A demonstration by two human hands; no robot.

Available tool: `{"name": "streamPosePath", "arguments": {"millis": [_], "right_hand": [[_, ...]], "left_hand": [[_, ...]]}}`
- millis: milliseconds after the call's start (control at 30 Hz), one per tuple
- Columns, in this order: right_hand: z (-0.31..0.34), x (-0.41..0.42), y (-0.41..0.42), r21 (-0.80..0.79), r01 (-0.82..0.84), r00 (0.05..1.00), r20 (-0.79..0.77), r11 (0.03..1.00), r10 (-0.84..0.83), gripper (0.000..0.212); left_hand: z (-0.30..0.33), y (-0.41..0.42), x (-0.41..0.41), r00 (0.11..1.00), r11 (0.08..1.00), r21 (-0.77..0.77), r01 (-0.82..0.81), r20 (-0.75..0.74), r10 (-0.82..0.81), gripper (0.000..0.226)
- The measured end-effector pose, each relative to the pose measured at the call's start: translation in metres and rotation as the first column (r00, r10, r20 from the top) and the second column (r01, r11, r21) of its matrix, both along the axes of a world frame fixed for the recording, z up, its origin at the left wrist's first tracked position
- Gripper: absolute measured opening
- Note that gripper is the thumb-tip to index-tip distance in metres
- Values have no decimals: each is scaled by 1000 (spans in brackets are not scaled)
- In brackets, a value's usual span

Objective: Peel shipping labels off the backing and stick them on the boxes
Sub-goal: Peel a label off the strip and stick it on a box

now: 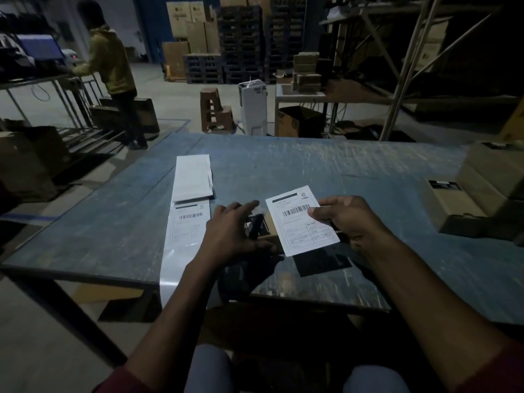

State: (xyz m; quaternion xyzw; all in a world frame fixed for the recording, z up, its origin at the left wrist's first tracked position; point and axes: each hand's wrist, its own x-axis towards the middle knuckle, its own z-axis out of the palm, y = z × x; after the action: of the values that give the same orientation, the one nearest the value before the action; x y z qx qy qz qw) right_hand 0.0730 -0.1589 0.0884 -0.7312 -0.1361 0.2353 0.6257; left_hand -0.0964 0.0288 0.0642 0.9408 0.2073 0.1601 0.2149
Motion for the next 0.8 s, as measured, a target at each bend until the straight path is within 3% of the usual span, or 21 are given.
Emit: {"name": "streamPosePath", "arguments": {"millis": [467, 800], "right_hand": [[-2, -12, 13, -59, 58, 998, 26, 997, -57, 35], [2, -17, 12, -96, 49, 998, 55, 994, -44, 29]], "left_hand": [[-7, -5, 0, 999, 993, 119, 17, 31, -21, 96], [-8, -6, 0, 996, 975, 212, 69, -64, -56, 74]]}}
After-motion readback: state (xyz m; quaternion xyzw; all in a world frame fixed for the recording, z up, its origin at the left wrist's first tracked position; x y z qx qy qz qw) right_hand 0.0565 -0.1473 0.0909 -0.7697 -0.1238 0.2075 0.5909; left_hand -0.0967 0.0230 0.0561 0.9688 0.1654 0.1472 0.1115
